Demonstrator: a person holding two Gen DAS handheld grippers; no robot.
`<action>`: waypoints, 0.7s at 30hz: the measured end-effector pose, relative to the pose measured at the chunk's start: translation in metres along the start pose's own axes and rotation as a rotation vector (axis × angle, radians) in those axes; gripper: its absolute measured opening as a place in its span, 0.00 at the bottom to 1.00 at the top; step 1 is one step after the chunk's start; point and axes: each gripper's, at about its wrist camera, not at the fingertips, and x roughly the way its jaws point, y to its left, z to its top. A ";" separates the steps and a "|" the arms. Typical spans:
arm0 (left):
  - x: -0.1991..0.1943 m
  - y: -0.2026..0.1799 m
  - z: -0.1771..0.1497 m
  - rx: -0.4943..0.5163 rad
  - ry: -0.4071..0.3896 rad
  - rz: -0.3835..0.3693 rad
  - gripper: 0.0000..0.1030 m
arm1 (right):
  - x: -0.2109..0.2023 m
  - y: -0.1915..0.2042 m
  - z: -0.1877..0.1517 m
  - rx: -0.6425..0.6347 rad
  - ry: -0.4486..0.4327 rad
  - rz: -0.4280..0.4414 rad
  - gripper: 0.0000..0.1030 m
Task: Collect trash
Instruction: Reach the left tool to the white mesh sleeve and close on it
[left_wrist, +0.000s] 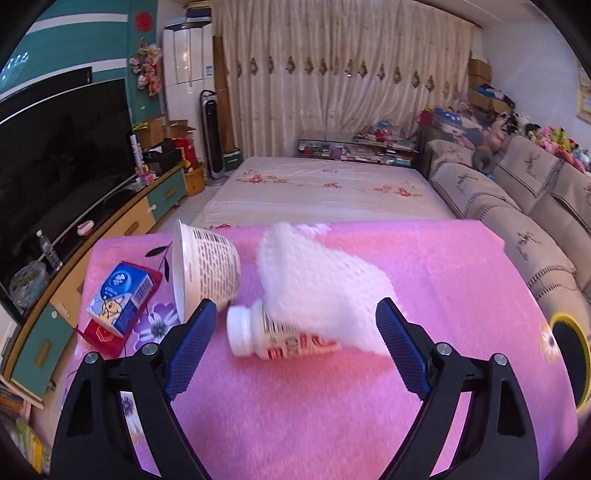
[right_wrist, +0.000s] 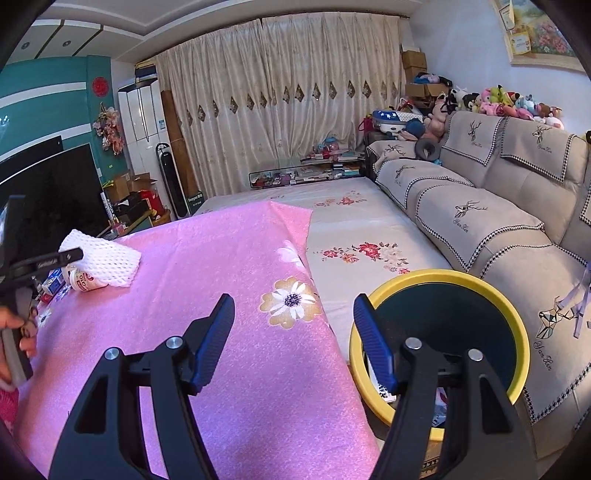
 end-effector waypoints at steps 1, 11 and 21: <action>0.004 0.001 0.004 -0.009 0.008 -0.001 0.78 | -0.001 0.001 0.000 -0.007 -0.004 -0.002 0.62; 0.023 -0.007 0.015 -0.021 0.050 -0.049 0.28 | -0.002 0.001 0.000 -0.021 -0.003 -0.002 0.62; -0.044 -0.058 0.009 0.101 -0.064 -0.141 0.20 | -0.012 -0.011 -0.002 0.046 -0.053 -0.028 0.64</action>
